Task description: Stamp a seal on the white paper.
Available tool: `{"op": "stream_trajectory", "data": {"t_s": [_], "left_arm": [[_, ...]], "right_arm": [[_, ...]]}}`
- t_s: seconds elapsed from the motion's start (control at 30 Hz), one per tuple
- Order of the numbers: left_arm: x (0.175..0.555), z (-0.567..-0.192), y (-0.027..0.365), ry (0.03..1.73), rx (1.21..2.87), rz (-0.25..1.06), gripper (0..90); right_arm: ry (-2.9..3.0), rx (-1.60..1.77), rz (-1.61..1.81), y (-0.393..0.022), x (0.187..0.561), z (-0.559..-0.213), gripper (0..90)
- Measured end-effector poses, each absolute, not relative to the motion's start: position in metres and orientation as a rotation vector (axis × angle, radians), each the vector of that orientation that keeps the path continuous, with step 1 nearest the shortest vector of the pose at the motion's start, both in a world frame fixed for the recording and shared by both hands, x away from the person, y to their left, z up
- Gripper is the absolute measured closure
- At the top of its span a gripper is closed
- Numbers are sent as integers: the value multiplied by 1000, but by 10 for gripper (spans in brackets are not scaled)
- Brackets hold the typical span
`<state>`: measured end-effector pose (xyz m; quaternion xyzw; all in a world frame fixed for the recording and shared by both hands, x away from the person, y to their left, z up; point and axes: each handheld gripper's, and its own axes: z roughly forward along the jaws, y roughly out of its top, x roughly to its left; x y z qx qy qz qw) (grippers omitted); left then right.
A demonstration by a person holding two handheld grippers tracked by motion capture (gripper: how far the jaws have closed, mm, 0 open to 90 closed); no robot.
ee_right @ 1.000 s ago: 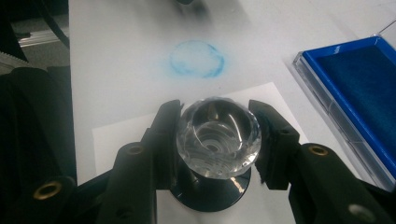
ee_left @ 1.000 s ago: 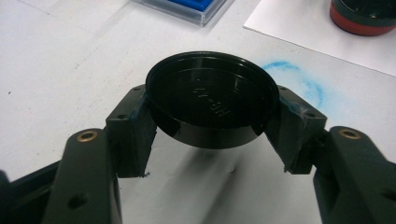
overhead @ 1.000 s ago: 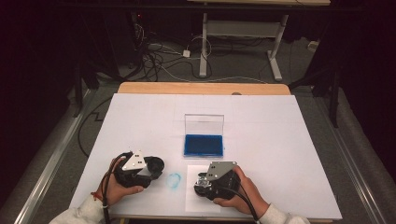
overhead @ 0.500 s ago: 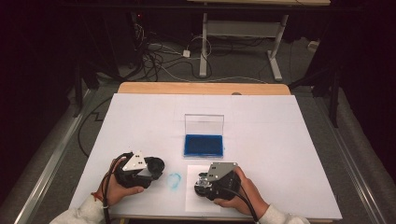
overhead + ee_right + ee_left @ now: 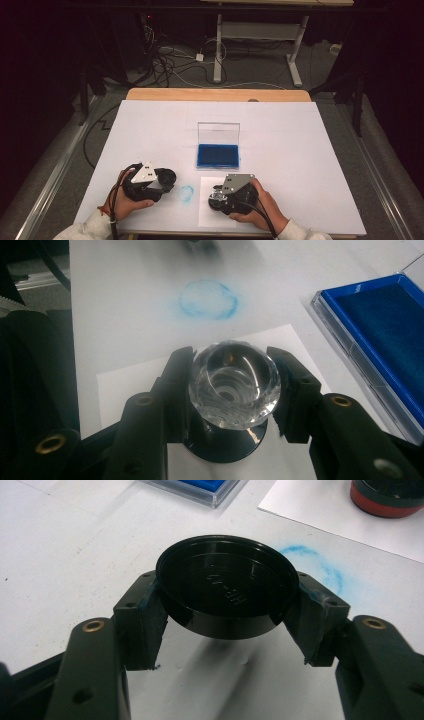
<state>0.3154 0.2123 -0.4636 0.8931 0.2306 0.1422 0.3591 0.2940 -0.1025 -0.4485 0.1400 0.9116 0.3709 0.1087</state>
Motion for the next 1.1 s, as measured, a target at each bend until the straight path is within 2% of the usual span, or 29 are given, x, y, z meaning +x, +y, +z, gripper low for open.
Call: {"op": "stream_trajectory", "data": {"t_s": [1.1], "left_arm": [[315,-463,213,592,2299,365,369]], "right_arm": [[2689,398,1072,-101,294,-448,566]]}}
